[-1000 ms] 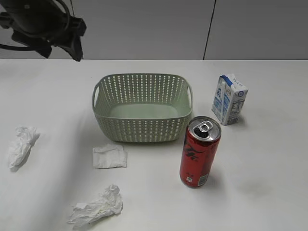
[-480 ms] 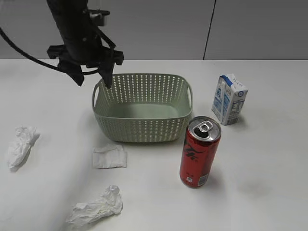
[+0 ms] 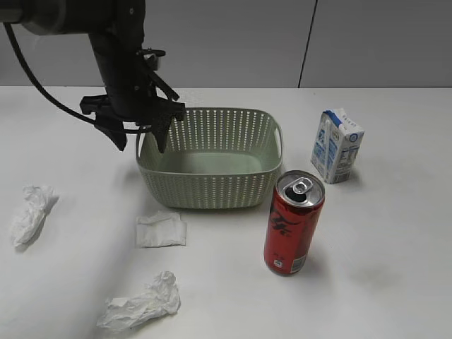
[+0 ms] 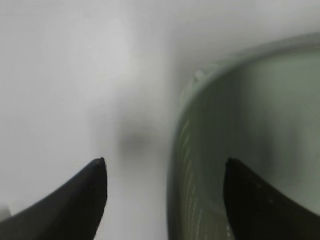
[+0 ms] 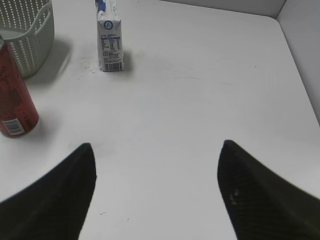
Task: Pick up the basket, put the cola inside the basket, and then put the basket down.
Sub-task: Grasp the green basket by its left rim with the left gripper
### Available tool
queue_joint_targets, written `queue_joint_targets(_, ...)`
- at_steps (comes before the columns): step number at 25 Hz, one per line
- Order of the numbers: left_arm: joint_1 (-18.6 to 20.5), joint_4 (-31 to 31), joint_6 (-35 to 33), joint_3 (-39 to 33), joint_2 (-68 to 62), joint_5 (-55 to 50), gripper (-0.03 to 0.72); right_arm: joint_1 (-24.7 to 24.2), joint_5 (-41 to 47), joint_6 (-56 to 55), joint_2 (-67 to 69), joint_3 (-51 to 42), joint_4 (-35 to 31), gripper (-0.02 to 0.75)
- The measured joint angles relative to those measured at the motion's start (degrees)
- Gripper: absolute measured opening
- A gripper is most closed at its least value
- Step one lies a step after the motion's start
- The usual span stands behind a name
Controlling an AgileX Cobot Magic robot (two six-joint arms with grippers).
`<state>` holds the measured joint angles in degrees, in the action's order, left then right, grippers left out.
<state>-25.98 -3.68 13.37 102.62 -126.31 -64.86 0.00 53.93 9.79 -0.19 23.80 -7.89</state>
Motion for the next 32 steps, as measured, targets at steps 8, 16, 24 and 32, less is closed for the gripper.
queue_joint_targets(8,0.00,-0.32,1.89,0.00,-1.69,0.64,0.553,0.00,0.00,0.00,0.00,0.00,0.00,0.573)
queue_joint_targets(16,0.00,-1.19,2.22,0.00,-2.33,0.38,0.447,0.00,0.00,0.00,0.00,0.00,0.00,0.573)
queue_joint_targets(24,0.00,-1.24,2.28,0.00,-2.33,0.38,0.125,0.00,0.00,0.00,0.00,0.00,0.00,0.573)
queue_joint_targets(32,0.00,-2.25,3.18,0.25,-2.33,0.67,-0.001,0.00,0.00,-0.05,0.00,0.00,0.00,0.573)
